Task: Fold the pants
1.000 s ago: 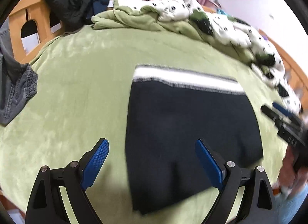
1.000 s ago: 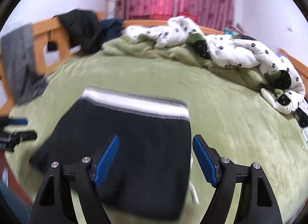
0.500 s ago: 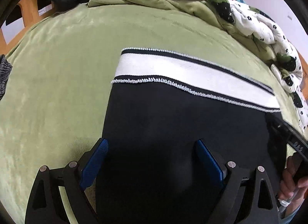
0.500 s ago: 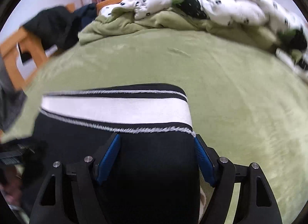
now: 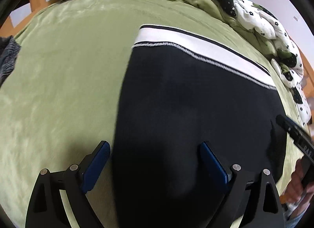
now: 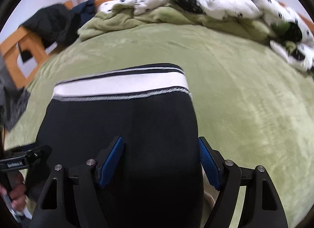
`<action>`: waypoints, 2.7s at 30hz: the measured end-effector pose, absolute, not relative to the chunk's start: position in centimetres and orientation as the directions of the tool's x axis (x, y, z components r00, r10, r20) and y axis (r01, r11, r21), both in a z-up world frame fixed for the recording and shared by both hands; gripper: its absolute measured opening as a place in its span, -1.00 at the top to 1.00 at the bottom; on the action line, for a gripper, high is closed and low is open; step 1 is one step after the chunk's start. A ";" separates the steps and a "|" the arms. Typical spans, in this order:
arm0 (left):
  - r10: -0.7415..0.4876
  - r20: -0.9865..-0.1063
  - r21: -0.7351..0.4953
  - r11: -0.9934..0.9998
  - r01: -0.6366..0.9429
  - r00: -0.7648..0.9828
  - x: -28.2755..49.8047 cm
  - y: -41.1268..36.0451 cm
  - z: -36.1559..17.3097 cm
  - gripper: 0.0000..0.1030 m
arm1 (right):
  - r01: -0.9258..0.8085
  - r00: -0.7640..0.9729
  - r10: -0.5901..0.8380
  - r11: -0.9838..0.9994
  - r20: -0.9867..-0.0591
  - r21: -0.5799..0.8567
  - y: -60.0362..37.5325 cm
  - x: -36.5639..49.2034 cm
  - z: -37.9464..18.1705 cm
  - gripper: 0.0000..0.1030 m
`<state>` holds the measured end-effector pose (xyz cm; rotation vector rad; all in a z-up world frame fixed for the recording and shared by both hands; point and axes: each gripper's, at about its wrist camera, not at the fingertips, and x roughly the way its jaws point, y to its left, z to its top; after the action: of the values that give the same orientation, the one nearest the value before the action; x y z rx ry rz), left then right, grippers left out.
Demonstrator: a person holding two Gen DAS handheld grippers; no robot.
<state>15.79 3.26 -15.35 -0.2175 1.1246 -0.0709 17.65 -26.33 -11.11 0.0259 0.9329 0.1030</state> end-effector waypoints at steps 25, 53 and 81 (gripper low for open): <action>-0.041 -0.724 -0.081 0.996 -0.026 0.688 0.0 2.5 -4.3 -0.82 | -0.054 0.755 0.063 0.998 -0.653 0.033 -27.0 0.3 -0.7 -0.45; -0.067 -0.697 -0.126 0.992 -0.030 0.714 -1.3 -0.6 -3.8 -0.82 | 0.017 0.769 -0.027 1.000 -0.639 -0.021 -28.4 -1.8 -0.8 -0.87; -0.052 -0.713 -0.114 0.993 -0.042 0.699 -1.4 -0.6 -4.3 -0.82 | 0.023 0.763 -0.038 0.999 -0.645 -0.031 -28.2 -1.7 -1.4 -0.87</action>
<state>-1.44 -0.58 -4.31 -0.1254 0.7978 -0.0055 -1.71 -28.22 -1.40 -0.0211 0.7018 -0.0332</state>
